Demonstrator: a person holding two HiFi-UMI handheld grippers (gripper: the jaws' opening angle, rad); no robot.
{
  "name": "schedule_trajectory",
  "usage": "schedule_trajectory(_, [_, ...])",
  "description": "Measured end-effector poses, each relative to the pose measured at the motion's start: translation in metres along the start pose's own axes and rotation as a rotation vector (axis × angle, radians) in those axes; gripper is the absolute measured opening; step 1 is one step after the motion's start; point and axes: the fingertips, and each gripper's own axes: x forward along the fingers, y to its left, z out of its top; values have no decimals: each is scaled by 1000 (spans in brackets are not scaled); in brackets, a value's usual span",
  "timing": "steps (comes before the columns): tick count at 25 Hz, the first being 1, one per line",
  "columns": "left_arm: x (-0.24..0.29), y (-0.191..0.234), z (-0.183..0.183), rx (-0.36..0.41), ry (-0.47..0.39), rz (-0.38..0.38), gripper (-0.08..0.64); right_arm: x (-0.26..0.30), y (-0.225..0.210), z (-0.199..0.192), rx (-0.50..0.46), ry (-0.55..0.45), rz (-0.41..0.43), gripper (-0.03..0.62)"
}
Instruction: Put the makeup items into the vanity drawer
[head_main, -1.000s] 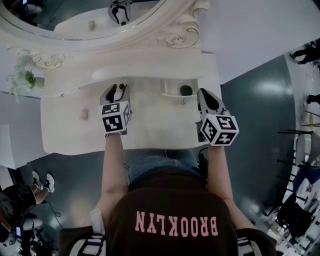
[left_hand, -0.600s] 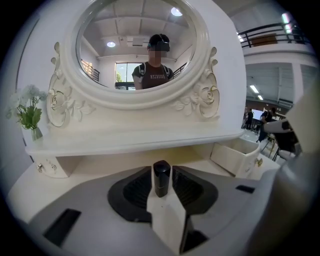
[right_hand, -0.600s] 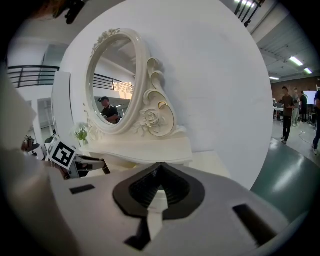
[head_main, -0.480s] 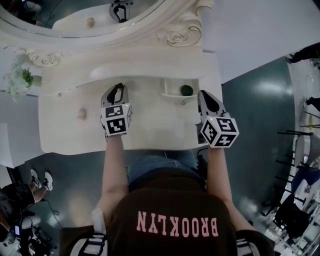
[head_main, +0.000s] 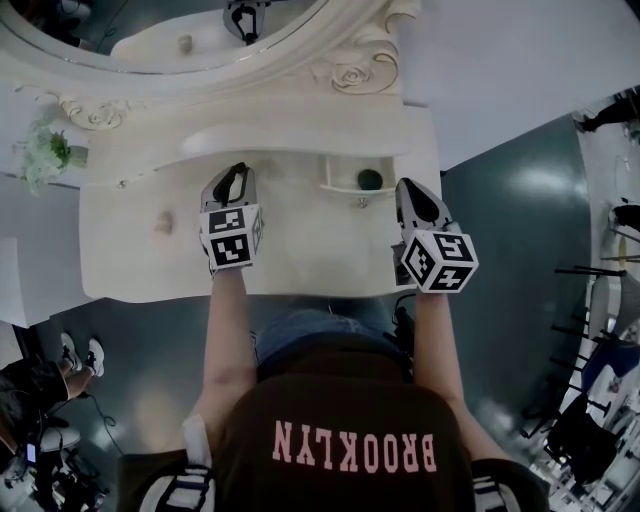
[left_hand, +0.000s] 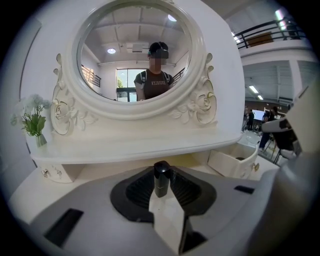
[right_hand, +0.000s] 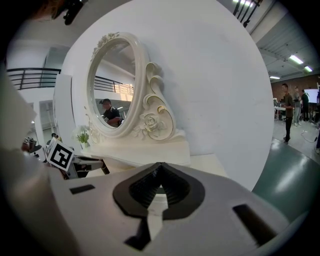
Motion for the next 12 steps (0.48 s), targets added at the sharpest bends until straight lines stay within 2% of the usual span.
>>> schedule_trajectory(12, [-27,-14,36,9,-41,39,92,-19,-12,33,-3,-36,32,-8])
